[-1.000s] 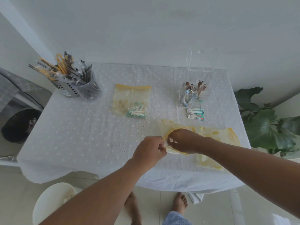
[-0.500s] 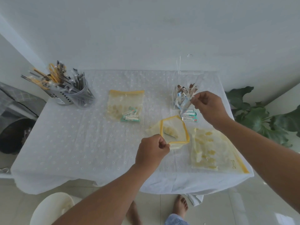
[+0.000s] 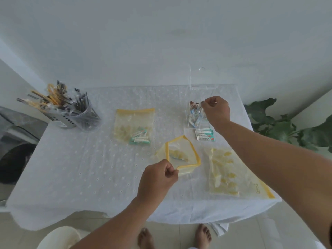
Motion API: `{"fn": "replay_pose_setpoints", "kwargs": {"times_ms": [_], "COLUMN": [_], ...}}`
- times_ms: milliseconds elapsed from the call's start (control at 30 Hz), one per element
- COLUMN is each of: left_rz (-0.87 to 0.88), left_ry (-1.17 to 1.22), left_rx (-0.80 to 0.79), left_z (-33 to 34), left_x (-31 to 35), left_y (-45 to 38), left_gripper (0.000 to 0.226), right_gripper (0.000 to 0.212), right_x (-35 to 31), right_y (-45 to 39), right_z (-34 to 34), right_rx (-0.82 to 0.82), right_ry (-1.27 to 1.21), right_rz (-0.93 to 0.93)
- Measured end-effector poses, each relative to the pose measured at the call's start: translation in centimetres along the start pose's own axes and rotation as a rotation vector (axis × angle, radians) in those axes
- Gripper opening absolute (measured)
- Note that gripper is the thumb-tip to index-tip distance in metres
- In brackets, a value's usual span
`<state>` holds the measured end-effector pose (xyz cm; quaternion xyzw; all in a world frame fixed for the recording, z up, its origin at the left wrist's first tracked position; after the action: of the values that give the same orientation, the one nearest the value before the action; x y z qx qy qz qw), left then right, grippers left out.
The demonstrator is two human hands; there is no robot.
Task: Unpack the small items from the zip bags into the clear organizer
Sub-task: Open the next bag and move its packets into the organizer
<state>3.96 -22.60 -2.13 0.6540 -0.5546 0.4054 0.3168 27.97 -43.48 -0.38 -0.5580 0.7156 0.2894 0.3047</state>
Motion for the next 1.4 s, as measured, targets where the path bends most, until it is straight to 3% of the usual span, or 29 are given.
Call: {"fn": "replay_pose_setpoints", "kwargs": {"times_ms": [133, 267, 333, 433, 500, 533, 600, 700, 800, 900, 1033, 1167, 1333, 1400], "left_rz": [-0.017, -0.021, -0.021, -0.031, -0.025, -0.016, 0.002, 0.018, 0.016, 0.003, -0.02, -0.012, -0.025, -0.027], "left_ry": [0.011, 0.023, 0.028, 0.043, 0.058, 0.062, 0.078, 0.078, 0.049, 0.02, 0.022, 0.041, 0.054, 0.046], "left_rx": [0.003, 0.004, 0.009, 0.023, 0.026, 0.026, 0.017, -0.005, -0.043, -0.055, -0.029, -0.01, -0.001, 0.001], "left_z": [-0.2, -0.5, -0.6, -0.7, -0.6, -0.6, -0.3, 0.2, 1.0, 1.4, 1.2, 1.0, 0.9, 0.8], "left_x": [-0.5, -0.6, -0.8, -0.8, -0.6, -0.5, -0.2, 0.1, 0.1, -0.1, -0.1, 0.6, 0.9, 0.8], "left_y": [0.0, -0.1, -0.2, -0.3, -0.4, -0.4, -0.6, -0.4, 0.3, 1.2, 1.8, 1.6, 1.1, 1.0], "left_gripper": [0.019, 0.019, 0.02, 0.02, 0.019, 0.019, 0.018, 0.017, 0.016, 0.017, 0.016, 0.015, 0.013, 0.013], "right_gripper": [0.005, 0.018, 0.022, 0.028, 0.016, 0.008, 0.008, 0.018, 0.026, 0.033, 0.025, 0.026, 0.047, 0.042], "right_x": [0.1, -1.3, -1.9, -3.5, -5.7, -6.4, -6.0, -1.8, 1.9, 2.8, 1.4, 0.7, 0.1, 0.4], "right_y": [-1.0, -1.4, -1.2, 0.5, 4.4, 7.0, 12.7, 16.6, 16.1, 15.4, 14.5, 13.6, 13.7, 13.8], "right_z": [1.1, 2.6, 2.4, 0.7, 0.0, 0.3, 2.8, 8.0, 10.9, 11.8, 11.3, 10.6, 11.3, 11.9], "right_rx": [-0.087, -0.292, -0.264, -0.047, 0.019, -0.037, -0.331, -0.758, -0.891, -0.839, -0.749, -0.77, -0.851, -0.849], "right_ry": [0.24, 0.628, 0.732, 0.667, 0.442, 0.35, 0.341, 0.568, 0.836, 1.0, 1.195, 1.292, 1.384, 1.432], "right_rz": [-0.069, -0.247, -0.269, -0.327, -0.561, -0.702, -0.888, -0.794, -0.59, -0.552, -0.659, -0.664, -0.681, -0.718]}}
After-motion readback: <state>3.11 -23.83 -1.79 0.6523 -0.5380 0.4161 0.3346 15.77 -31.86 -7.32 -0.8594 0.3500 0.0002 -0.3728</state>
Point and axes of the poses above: each hand's wrist, its own y-axis away from the middle knuckle, its own z-axis out of the palm, x = y × z, the point moved 8 cm from there along -y, towards the middle knuckle, and after that the axes turned 14 degrees about y, right-handed, at the moved point
